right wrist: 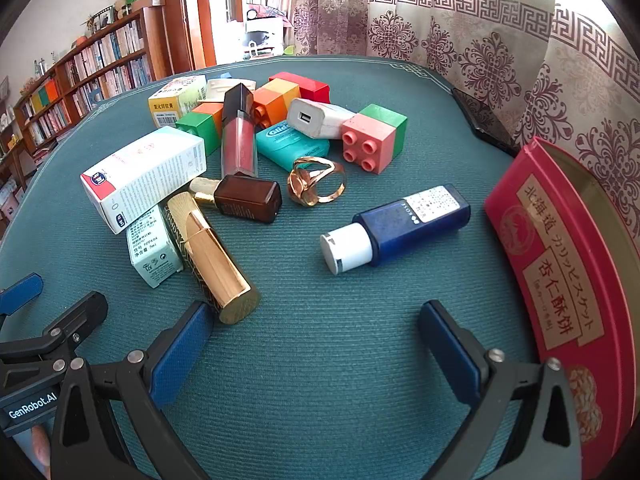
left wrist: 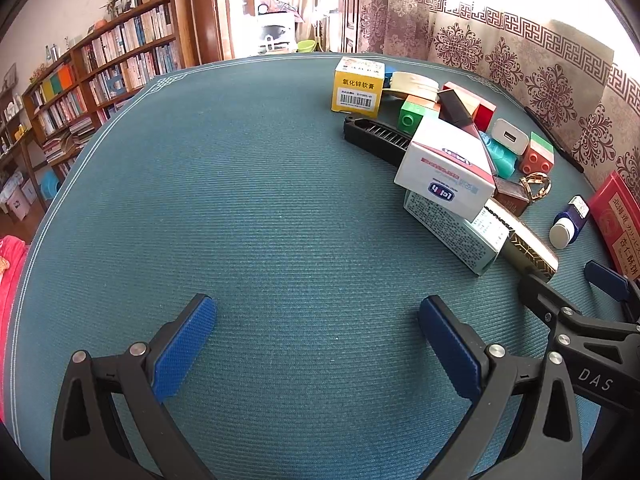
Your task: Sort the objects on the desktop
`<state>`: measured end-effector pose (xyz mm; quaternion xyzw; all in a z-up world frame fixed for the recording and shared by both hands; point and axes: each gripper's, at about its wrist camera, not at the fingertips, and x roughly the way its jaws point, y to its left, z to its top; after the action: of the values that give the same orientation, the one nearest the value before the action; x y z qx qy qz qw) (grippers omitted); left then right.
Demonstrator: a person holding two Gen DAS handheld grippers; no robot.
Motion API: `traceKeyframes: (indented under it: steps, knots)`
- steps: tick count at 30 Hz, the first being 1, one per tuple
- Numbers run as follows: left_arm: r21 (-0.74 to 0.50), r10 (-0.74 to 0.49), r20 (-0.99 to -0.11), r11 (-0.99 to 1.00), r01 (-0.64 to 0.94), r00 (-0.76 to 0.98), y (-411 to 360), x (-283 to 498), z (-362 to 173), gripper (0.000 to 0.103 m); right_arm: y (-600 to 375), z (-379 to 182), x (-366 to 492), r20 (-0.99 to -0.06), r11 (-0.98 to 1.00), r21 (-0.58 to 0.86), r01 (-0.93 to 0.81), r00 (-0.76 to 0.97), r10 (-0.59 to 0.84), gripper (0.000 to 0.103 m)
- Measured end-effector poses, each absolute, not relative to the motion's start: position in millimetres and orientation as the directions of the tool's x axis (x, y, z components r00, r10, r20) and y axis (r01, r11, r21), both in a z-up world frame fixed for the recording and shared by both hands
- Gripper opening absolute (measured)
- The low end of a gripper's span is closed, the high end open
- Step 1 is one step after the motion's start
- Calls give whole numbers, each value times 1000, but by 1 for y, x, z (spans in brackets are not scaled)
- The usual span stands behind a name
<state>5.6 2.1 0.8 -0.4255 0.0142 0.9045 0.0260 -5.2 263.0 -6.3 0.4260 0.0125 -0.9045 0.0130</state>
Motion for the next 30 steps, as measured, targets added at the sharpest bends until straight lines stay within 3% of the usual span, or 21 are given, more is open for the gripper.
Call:
traceKeyframes:
  steps: [24,30]
  knots:
    - [6,40,-770,-998,-70,-637,2,-4,3,103,264,-7,-7,-771,-999,-11,34,-637,-13,103]
    - [51,17,-695,-996,-73,-719,4,8,35,103,264,-7,-8,-771,-999,-11,34,-636,-13,103]
